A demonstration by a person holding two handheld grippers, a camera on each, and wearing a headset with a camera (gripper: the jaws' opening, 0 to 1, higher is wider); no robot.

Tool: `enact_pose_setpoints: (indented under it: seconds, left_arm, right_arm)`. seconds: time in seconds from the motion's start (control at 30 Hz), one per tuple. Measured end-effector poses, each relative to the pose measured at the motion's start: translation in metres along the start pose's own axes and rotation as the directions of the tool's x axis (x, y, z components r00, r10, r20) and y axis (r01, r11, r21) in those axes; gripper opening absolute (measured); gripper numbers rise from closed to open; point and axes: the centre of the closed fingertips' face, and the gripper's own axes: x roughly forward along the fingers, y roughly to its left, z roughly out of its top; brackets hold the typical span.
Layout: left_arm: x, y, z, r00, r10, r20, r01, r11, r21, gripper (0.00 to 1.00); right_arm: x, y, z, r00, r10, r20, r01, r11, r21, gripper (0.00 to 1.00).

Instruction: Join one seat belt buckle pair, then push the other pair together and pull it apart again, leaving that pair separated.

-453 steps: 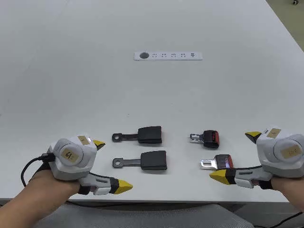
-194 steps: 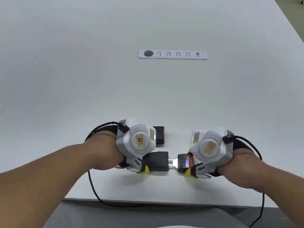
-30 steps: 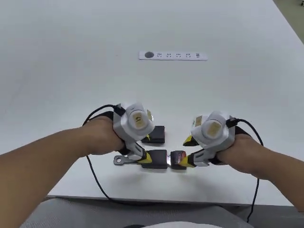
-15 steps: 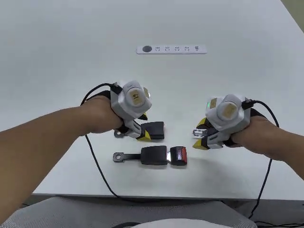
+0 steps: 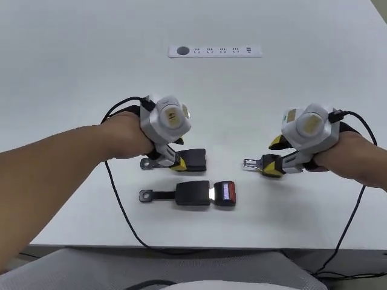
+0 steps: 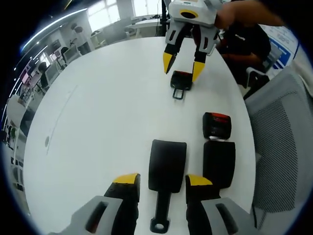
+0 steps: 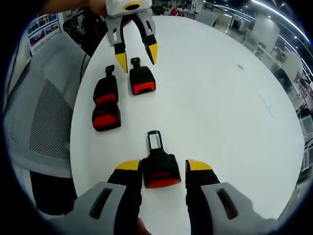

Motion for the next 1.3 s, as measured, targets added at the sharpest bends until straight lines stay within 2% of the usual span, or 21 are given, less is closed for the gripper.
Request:
enact_pose_setpoints:
  seconds: [0.07,0.17,0.37,0.43,0.57,0.67,0.87,0.97,1.07,1.23,1.3]
  left_arm:
    - [0.004,0.003,-0.002,1.0,-0.001,-0.005,0.001,1.0,0.002,0.38]
    - [0.003,0.0,0.0,0.9999,-0.013,-0.009,0.013,1.0,0.0,0.38]
    - [0.009,-0.005,-0.004,0.9984,-0.043,-0.037,0.044,0.998,0.035,0.35]
    - [0.014,-0.002,-0.009,0.998,-0.048,-0.042,0.05,0.998,0.044,0.33]
    - [0.014,-0.008,-0.006,0.9972,-0.058,-0.048,0.061,0.996,0.063,0.32]
    - [0.016,-0.009,-0.008,0.9966,-0.059,-0.058,0.064,0.994,0.093,0.32]
    - [0.023,-0.006,-0.014,0.9959,-0.061,-0.068,0.066,0.994,0.085,0.32]
    - [0.025,-0.005,-0.016,0.9954,-0.07,-0.066,0.076,0.993,0.088,0.32]
    - [0.024,-0.008,-0.014,0.9946,-0.079,-0.068,0.084,0.993,0.082,0.32]
    - [0.026,-0.007,-0.016,0.9933,-0.082,-0.082,0.09,0.991,0.097,0.32]
    - [0.021,-0.01,-0.011,0.9931,-0.083,-0.083,0.091,0.991,0.098,0.32]
  right_arm:
    - [0.001,0.001,-0.003,0.9999,0.015,-0.002,-0.015,1.0,-0.006,0.35]
    - [0.0,0.003,-0.006,0.9995,0.029,-0.015,-0.029,0.999,-0.018,0.35]
    - [-0.001,0.005,-0.014,0.9978,0.058,-0.034,-0.059,0.998,-0.036,0.33]
    - [0.004,0.005,-0.018,0.9972,0.061,-0.043,-0.063,0.997,-0.043,0.32]
    - [0.01,0.005,-0.023,0.9964,0.065,-0.055,-0.068,0.996,-0.059,0.32]
    - [0.008,0.004,-0.022,0.996,0.068,-0.058,-0.072,0.996,-0.054,0.32]
    - [0.013,0.002,-0.027,0.9957,0.078,-0.05,-0.08,0.996,-0.047,0.32]
    - [0.013,0.003,-0.026,0.9952,0.083,-0.052,-0.085,0.995,-0.042,0.33]
    - [0.014,0.002,-0.026,0.995,0.082,-0.057,-0.085,0.996,-0.04,0.33]
    - [0.017,0.004,-0.018,0.9956,0.081,-0.048,-0.083,0.995,-0.059,0.32]
    - [0.02,0.005,-0.012,0.9956,0.084,-0.042,-0.086,0.994,-0.067,0.32]
